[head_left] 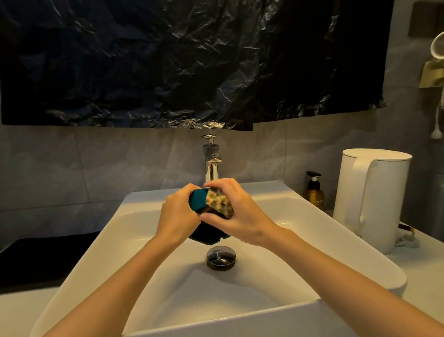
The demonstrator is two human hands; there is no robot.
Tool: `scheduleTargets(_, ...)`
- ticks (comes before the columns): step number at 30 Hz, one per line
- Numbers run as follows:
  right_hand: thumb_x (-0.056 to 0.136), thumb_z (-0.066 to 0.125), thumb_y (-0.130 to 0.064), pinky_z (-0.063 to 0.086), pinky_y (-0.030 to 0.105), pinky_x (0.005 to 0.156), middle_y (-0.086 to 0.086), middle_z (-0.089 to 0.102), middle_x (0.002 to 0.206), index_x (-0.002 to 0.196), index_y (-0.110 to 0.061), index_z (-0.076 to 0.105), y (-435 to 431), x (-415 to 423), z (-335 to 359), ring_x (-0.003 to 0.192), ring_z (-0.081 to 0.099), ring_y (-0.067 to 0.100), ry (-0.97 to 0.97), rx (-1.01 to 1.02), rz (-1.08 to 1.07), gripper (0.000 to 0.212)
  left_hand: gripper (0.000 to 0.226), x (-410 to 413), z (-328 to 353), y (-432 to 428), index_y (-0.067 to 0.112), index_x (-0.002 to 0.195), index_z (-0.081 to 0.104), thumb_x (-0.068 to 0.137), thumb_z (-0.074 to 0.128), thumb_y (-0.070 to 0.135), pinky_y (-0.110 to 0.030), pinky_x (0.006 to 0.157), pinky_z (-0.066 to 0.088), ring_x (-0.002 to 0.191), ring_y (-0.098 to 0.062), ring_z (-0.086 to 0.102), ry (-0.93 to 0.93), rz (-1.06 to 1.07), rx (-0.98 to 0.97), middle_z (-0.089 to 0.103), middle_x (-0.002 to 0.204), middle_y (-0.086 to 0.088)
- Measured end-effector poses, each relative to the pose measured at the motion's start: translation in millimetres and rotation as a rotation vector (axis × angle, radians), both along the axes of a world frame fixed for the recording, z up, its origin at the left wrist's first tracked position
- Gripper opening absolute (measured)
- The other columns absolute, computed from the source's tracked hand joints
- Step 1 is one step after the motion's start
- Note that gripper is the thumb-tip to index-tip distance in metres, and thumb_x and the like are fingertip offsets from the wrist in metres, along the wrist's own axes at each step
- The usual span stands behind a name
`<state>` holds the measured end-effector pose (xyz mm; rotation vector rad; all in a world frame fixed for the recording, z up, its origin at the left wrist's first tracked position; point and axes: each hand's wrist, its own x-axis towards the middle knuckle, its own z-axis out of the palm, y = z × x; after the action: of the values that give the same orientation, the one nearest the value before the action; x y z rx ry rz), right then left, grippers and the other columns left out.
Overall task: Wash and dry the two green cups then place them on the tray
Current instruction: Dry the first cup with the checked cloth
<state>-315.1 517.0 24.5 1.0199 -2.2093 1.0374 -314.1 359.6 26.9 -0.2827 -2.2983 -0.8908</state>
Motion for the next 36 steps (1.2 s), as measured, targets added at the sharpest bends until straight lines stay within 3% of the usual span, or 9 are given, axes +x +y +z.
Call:
scheduleTargets(3,0.092,0.054,-0.047,0.038,0.025,0.105,-0.008,0.043,0.135,0.134,-0.027,0.049,-9,0,-1,0.124,0.042,0.005,-0.051,0.013,0.001,0.047,0.030,1,-3,3,0.017,0.114,0.060,0.084,0.065,0.018,-0.030,0.074,0.051,0.090,-0.022,0.061,0.032,0.003,-0.086,0.068,0.102,-0.002)
scheduleTargets(8,0.102,0.039,-0.026,0.044,0.022,0.096,-0.003,0.052,0.129,0.139,-0.024,0.045,0,-4,1,0.113,0.048,0.004,-0.129,-0.049,-0.043,0.037,0.031,-2,-1,-1,0.018,0.109,0.061,0.080,0.072,0.023,-0.030,0.073,0.050,0.088,-0.020,0.060,0.022,0.070,-0.050,0.067,0.100,-0.001)
scheduleTargets(12,0.102,0.038,-0.031,0.050,0.023,0.083,-0.003,0.053,0.122,0.144,-0.026,0.031,3,1,-3,0.103,0.055,0.010,-0.184,-0.071,-0.058,0.043,0.032,-2,2,-6,0.020,0.108,0.060,0.079,0.072,0.019,-0.033,0.074,0.052,0.090,-0.020,0.060,0.029,0.094,-0.054,0.067,0.101,-0.001)
scheduleTargets(16,0.101,0.041,-0.033,0.054,0.030,0.080,-0.009,0.051,0.119,0.131,-0.026,0.034,-8,3,-3,0.101,0.058,0.011,-0.097,-0.059,-0.029,0.033,0.031,2,0,2,0.017,0.110,0.060,0.081,0.069,0.015,-0.030,0.073,0.049,0.092,-0.021,0.060,0.061,0.066,-0.147,0.067,0.103,-0.002)
scheduleTargets(20,0.102,0.039,-0.030,0.053,0.027,0.072,-0.003,0.057,0.110,0.118,-0.025,0.037,2,0,-1,0.092,0.059,0.012,-0.151,-0.094,-0.045,0.018,0.031,0,3,-4,0.019,0.107,0.061,0.078,0.072,0.016,-0.029,0.071,0.049,0.090,-0.020,0.060,0.044,0.094,-0.038,0.067,0.099,0.000)
scheduleTargets(26,0.101,0.040,-0.026,0.051,0.026,0.084,-0.004,0.054,0.129,0.123,-0.019,0.042,-10,3,-2,0.106,0.056,0.010,-0.029,-0.025,-0.019,0.023,0.030,4,0,3,0.018,0.111,0.059,0.082,0.068,0.016,-0.031,0.074,0.050,0.091,-0.020,0.060,0.068,0.078,-0.111,0.066,0.102,-0.002)
scheduleTargets(31,0.103,0.037,-0.023,0.052,0.034,0.076,-0.005,0.058,0.101,0.119,-0.019,0.041,3,2,1,0.090,0.059,0.014,-0.160,-0.225,-0.027,0.017,0.030,-1,8,-6,0.017,0.106,0.062,0.079,0.074,0.016,-0.026,0.072,0.047,0.089,-0.016,0.057,0.029,0.033,0.177,0.063,0.095,0.004)
scheduleTargets(33,0.102,0.037,-0.024,0.055,0.035,0.077,-0.004,0.059,0.107,0.122,-0.021,0.042,1,5,1,0.095,0.060,0.013,-0.114,-0.253,0.001,0.020,0.031,0,9,-3,0.015,0.108,0.061,0.079,0.074,0.017,-0.024,0.073,0.046,0.090,-0.015,0.055,0.015,-0.013,0.229,0.060,0.095,0.005)
scheduleTargets(36,0.098,0.039,-0.027,0.054,0.033,0.083,-0.005,0.056,0.127,0.121,-0.023,0.043,-7,6,1,0.105,0.057,0.012,0.002,-0.127,0.010,0.023,0.032,2,5,2,0.017,0.107,0.061,0.078,0.072,0.010,-0.025,0.072,0.048,0.090,-0.017,0.057,0.006,-0.034,0.100,0.064,0.096,0.000)
